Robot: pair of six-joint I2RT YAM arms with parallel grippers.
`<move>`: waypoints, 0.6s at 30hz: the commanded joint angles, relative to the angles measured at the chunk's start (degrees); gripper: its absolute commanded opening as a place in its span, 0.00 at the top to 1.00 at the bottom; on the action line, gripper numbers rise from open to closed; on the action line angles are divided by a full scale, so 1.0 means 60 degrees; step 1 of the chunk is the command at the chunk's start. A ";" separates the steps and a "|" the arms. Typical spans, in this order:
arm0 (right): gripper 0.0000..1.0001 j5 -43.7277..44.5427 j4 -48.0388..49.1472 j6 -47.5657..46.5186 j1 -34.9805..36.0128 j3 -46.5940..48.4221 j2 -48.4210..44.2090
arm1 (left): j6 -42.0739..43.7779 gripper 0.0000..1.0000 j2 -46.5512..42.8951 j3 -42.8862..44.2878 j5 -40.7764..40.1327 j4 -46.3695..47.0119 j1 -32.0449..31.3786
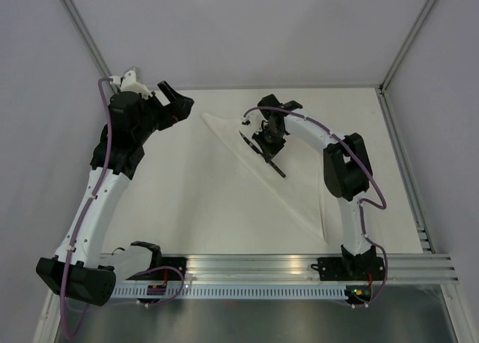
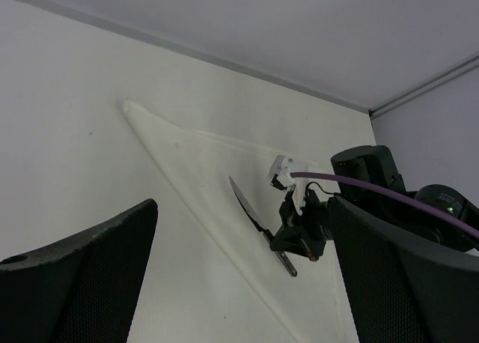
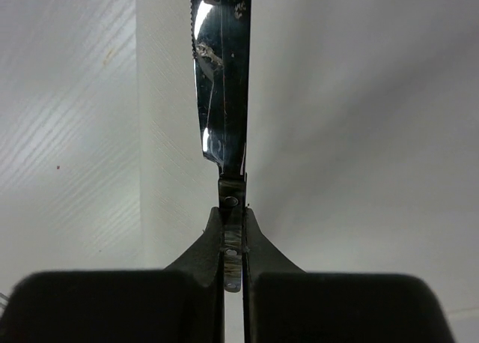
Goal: Fold the napkin, place the utensils inside, and roll it up
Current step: Place the utensil onto the napkin
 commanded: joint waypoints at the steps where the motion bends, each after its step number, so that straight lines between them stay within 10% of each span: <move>1: 0.99 0.0024 -0.0362 0.1014 0.0235 0.0652 0.0325 | 0.0134 0.00 -0.0194 0.0403 -0.0164 -0.0222 0.0068; 18: 1.00 -0.0562 -0.1020 0.2071 0.0470 0.1459 0.1161 | 0.0163 0.00 -0.0106 0.0169 -0.0018 -0.0193 0.0068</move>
